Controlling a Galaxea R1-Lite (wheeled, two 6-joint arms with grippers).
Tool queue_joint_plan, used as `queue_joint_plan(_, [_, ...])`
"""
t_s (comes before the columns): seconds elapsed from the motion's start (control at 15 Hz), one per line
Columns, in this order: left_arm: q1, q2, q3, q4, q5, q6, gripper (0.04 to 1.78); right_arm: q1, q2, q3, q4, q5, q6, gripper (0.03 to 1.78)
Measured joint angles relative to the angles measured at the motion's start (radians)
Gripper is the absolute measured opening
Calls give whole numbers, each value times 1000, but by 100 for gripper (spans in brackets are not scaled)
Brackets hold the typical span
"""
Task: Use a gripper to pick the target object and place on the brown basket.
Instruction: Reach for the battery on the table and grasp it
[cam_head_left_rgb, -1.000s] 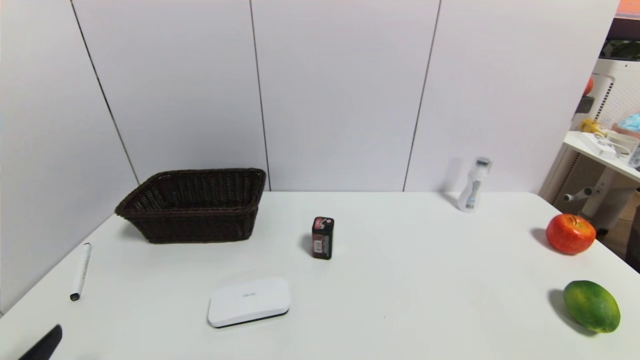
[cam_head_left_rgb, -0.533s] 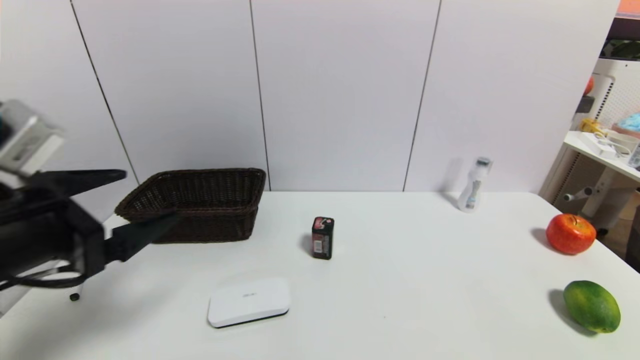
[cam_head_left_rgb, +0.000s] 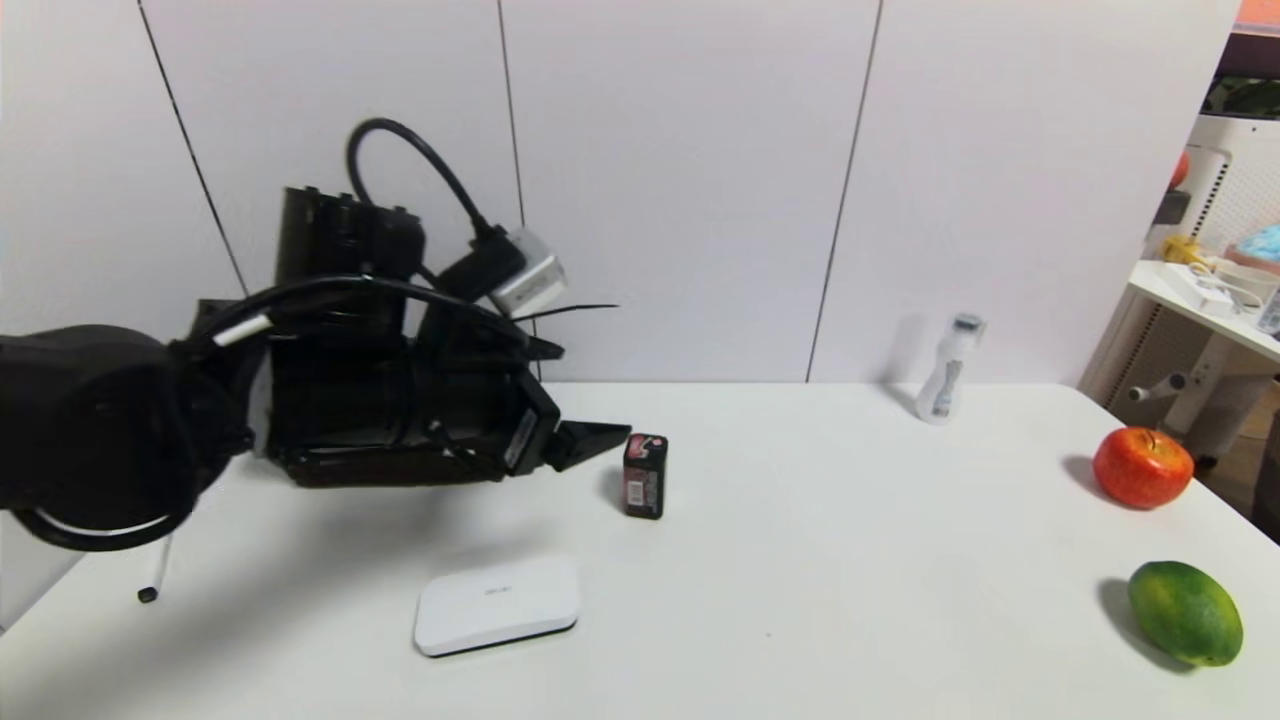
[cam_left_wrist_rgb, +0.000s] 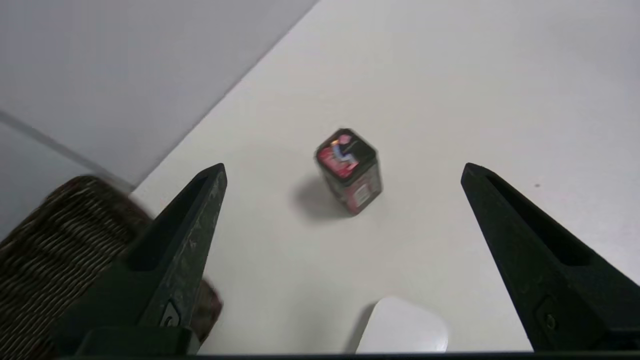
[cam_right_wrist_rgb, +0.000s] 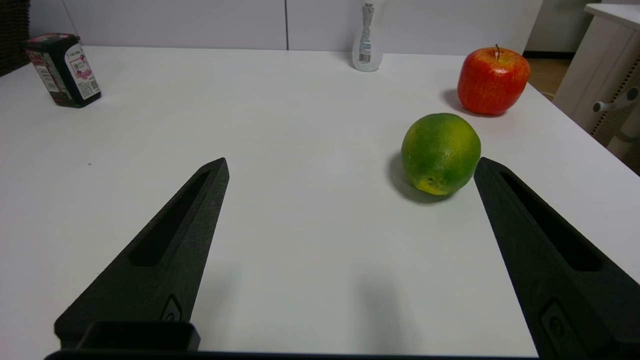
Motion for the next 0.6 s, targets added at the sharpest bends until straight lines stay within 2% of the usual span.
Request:
queue_joint_plan(0.27, [24, 148, -13, -30, -182, 96, 169, 0, 0, 0, 0, 0, -1, 169])
queue_joint_plan(0.6, [52, 317, -15, -202, -237, 140, 169, 0, 0, 0, 0, 0, -1, 169])
